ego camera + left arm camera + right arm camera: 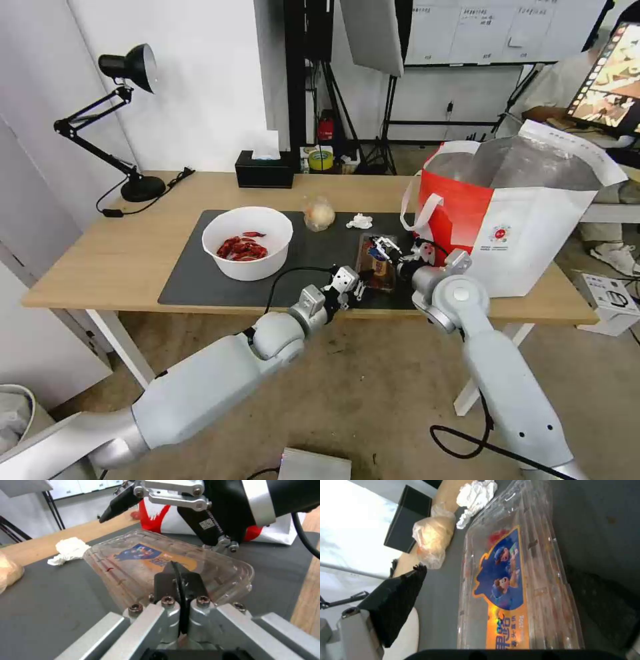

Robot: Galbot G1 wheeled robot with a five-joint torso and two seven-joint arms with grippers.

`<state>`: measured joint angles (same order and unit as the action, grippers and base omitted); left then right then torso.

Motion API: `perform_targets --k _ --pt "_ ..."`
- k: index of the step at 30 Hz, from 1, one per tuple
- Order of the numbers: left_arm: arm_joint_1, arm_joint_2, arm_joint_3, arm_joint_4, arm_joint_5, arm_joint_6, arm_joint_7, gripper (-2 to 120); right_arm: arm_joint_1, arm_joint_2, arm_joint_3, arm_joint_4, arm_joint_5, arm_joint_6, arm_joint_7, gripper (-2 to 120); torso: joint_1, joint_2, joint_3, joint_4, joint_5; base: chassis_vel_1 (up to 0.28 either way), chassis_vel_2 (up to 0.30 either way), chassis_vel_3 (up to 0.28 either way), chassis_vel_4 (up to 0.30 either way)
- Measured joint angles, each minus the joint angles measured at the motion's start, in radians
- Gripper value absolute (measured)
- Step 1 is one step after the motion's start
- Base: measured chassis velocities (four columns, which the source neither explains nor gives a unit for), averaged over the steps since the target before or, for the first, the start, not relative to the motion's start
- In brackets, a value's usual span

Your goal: Pick up the trash from the table and place it into the takeout bag.

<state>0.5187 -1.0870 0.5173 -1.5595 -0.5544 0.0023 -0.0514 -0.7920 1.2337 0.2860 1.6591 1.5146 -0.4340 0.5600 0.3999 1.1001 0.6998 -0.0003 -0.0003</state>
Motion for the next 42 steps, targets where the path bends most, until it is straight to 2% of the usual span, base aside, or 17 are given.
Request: perform_targets --k 7,26,42 --pt "0.008 0.01 0.003 -0.009 0.0 -0.001 -0.003 0 0.012 0.003 -0.001 -0.005 -0.008 -0.039 0.019 100 0.0 0.0 0.0 0.0 0.0 0.0 0.0 0.0 0.0" --pt "0.011 0.01 0.005 -0.011 0.002 -0.005 -0.008 0 0.046 -0.018 -0.009 0.009 -0.004 -0.057 0.038 100 0.0 0.0 0.0 0.0004 0.0004 0.0 0.0 0.0 0.0" --pt "0.01 0.009 0.007 -0.013 0.001 -0.007 -0.013 0 0.099 -0.017 -0.038 -0.022 0.011 -0.117 0.106 100 0.0 0.0 0.0 0.0003 0.0003 0.0 0.0 0.0 0.0"
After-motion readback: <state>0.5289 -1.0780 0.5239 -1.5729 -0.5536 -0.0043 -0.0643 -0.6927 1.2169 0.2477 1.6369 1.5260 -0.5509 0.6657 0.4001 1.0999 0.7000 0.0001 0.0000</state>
